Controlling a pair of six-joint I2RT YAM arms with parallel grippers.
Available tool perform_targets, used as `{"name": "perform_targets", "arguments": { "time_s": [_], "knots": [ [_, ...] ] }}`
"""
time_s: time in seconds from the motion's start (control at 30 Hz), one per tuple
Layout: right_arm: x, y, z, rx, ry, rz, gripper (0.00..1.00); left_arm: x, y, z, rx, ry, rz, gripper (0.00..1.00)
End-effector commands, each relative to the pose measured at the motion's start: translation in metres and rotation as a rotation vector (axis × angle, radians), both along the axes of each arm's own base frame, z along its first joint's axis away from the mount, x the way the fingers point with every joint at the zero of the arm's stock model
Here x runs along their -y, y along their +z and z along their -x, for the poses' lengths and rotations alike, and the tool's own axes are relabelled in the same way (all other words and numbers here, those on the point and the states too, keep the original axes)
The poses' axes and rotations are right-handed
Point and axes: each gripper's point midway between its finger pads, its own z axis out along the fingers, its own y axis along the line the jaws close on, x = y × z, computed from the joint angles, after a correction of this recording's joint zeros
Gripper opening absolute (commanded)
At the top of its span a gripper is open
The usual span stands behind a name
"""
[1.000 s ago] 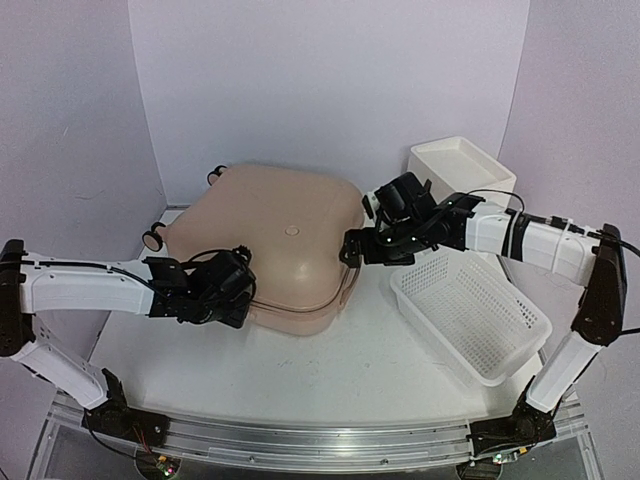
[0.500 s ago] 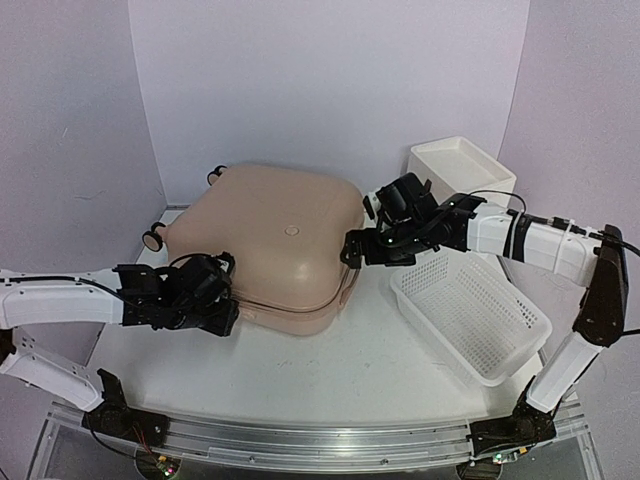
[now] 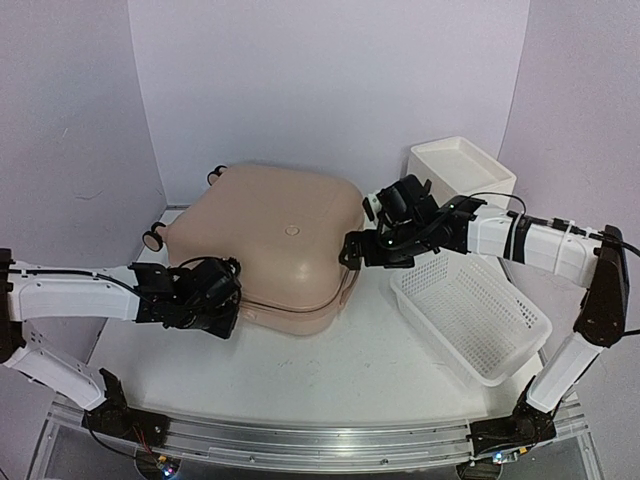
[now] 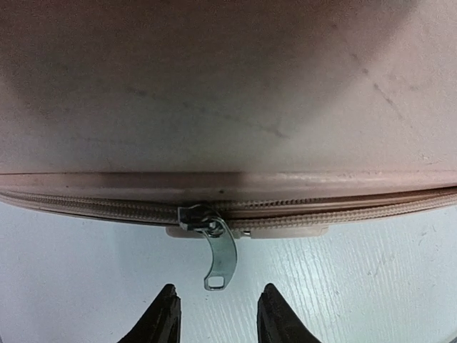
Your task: Open, take out, and arrange the luggage
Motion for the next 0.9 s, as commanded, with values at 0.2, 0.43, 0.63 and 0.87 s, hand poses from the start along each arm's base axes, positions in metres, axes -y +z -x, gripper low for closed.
{"name": "perform_targets", "arguments": {
  "time_s": [0.2,0.43,0.63,0.87],
  "knots": [
    [-0.005,0.030,0.001,0.054,0.004,-0.081,0.98,0.009,0.019,-0.027,0.094,0.021,-0.054,0.35],
    [-0.008,0.029,0.001,0.048,0.009,-0.085,0.98,0.011,0.015,-0.030,0.093,0.012,-0.084,0.29],
    [-0.007,0.030,0.001,0.054,0.007,-0.085,0.98,0.004,0.008,-0.022,0.072,0.016,-0.077,0.26],
    [-0.009,0.030,0.001,0.047,0.010,-0.090,0.98,-0.012,0.008,-0.016,0.074,0.048,-0.087,0.23]
  ]
}}
